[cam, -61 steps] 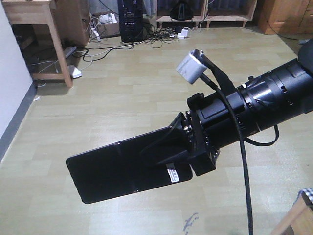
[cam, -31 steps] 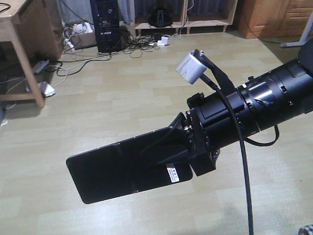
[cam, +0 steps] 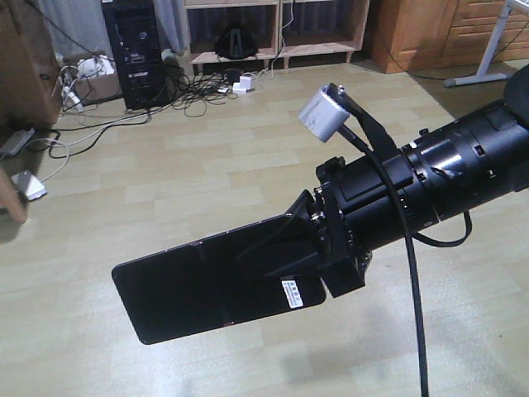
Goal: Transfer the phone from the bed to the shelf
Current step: 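Carry the phone in the right gripper while driving to the shelf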
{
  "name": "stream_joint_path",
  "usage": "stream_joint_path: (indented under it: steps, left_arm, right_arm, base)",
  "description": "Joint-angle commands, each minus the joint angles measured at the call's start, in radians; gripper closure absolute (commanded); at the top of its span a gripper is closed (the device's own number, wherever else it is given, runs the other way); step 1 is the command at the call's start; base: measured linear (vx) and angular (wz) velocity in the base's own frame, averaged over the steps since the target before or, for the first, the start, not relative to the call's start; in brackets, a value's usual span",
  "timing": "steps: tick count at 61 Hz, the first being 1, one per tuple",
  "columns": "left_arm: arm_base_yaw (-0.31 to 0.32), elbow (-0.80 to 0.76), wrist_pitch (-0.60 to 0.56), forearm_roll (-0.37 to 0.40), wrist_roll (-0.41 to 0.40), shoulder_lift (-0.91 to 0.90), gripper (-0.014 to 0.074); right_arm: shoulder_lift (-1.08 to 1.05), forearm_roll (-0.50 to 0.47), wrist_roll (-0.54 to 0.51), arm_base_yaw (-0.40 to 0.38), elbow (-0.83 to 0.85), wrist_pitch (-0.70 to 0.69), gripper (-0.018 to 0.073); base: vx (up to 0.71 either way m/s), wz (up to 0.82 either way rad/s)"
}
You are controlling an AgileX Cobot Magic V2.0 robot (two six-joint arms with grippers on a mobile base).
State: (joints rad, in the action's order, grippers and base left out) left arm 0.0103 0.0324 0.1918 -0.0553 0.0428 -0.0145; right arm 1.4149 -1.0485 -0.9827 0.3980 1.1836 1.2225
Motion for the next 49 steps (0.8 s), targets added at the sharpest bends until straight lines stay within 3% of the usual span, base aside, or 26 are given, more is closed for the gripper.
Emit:
stream_joint_path:
  steps: [1,49]
  left_arm:
    - [0.002,-0.026,-0.073,0.005,-0.004,-0.011,0.0596]
    - [0.002,-0.026,-0.073,0.005,-0.004,-0.011,0.0596]
  right_arm:
    - [-0.036,-0.081,-0.007,0.001,0.024,0.067,0.0560]
    - [-0.036,-0.081,-0.007,0.001,0.024,0.067,0.0560]
  base:
    - [0.40,-0.14]
    - [0.40,-0.18]
